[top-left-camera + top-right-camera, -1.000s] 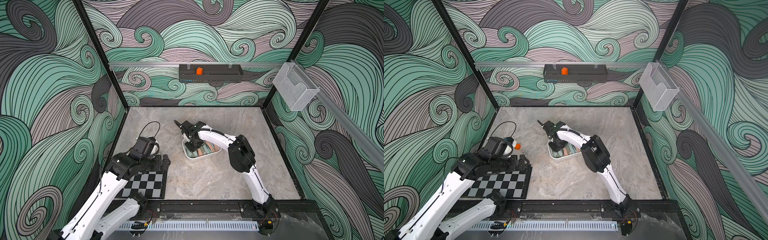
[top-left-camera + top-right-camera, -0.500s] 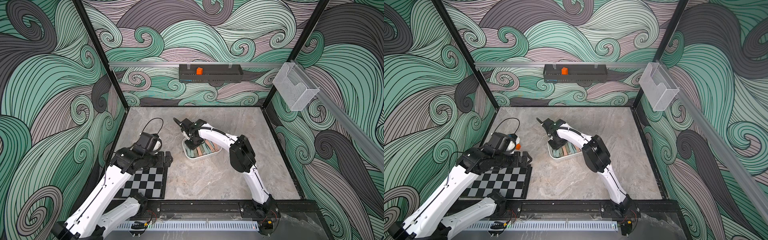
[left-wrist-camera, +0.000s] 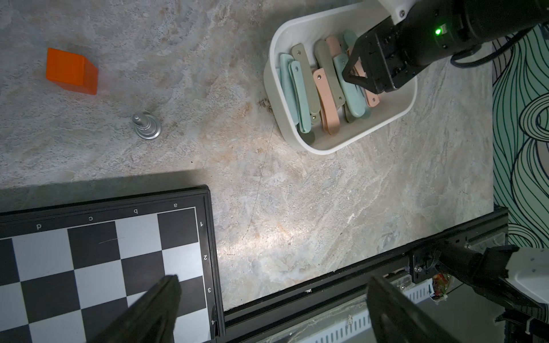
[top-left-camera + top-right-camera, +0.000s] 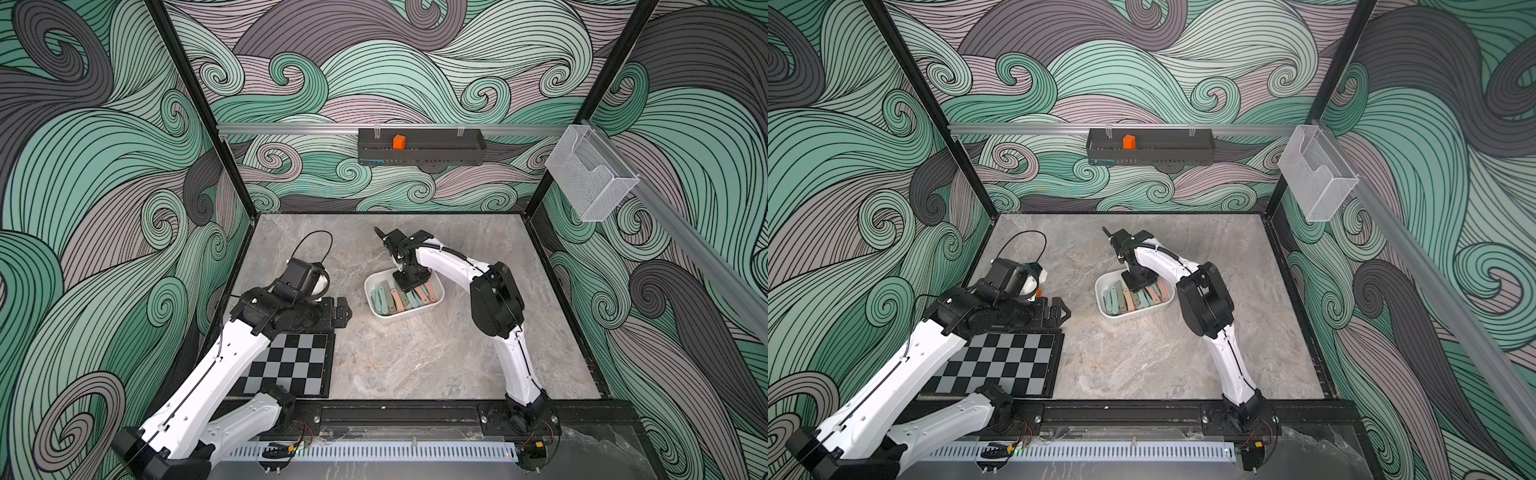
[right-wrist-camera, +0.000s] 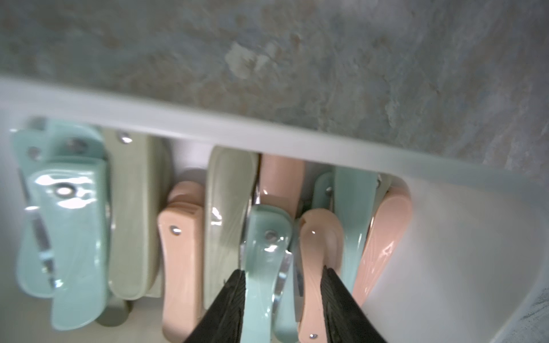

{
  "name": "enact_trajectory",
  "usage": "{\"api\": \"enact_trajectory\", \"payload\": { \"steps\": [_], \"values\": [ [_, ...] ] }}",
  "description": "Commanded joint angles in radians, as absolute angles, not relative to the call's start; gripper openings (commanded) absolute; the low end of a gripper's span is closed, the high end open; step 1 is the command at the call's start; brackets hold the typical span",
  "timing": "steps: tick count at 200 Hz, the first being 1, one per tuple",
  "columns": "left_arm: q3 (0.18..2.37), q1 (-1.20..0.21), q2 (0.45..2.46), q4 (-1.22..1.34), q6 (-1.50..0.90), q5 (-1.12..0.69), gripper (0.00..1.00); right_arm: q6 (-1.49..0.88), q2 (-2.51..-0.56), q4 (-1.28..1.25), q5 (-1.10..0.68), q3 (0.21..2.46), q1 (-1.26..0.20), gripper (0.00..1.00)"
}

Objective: Take the fruit knife out of the storage box
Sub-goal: Pick up the fruit knife from the storage box.

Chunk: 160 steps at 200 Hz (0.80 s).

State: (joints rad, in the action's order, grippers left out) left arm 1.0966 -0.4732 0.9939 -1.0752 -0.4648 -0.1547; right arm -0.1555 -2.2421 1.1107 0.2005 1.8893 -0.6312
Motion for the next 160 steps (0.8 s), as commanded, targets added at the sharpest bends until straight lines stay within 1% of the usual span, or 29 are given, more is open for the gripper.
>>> {"api": "enact_trajectory", "payload": {
  "steps": [1,36,89,109,121,160],
  "values": [
    [1.129,-0.468,1.01,-1.052,-0.454,-0.176,0.99,-0.165,-2.225,1.131,0.192,1.878,-0.633,0.42],
    [1.125,-0.468,1.022,-1.045,-0.454,-0.178,0.99,-0.168,-2.232,1.117,0.167,1.877,-0.632,0.39],
    [1.101,-0.468,1.02,-1.032,-0.465,-0.181,0.99,-0.17,-2.229,1.1,0.132,1.872,-0.634,0.38],
    [1.097,-0.468,1.023,-1.029,-0.468,-0.183,0.99,-0.169,-2.227,1.094,0.123,1.871,-0.638,0.36],
    [1.096,-0.468,1.025,-1.027,-0.469,-0.183,0.99,-0.166,-2.225,1.088,0.109,1.869,-0.643,0.33],
    [1.085,-0.468,1.028,-1.019,-0.474,-0.184,0.99,-0.163,-2.231,1.088,0.1,1.865,-0.649,0.31]
  ]
}}
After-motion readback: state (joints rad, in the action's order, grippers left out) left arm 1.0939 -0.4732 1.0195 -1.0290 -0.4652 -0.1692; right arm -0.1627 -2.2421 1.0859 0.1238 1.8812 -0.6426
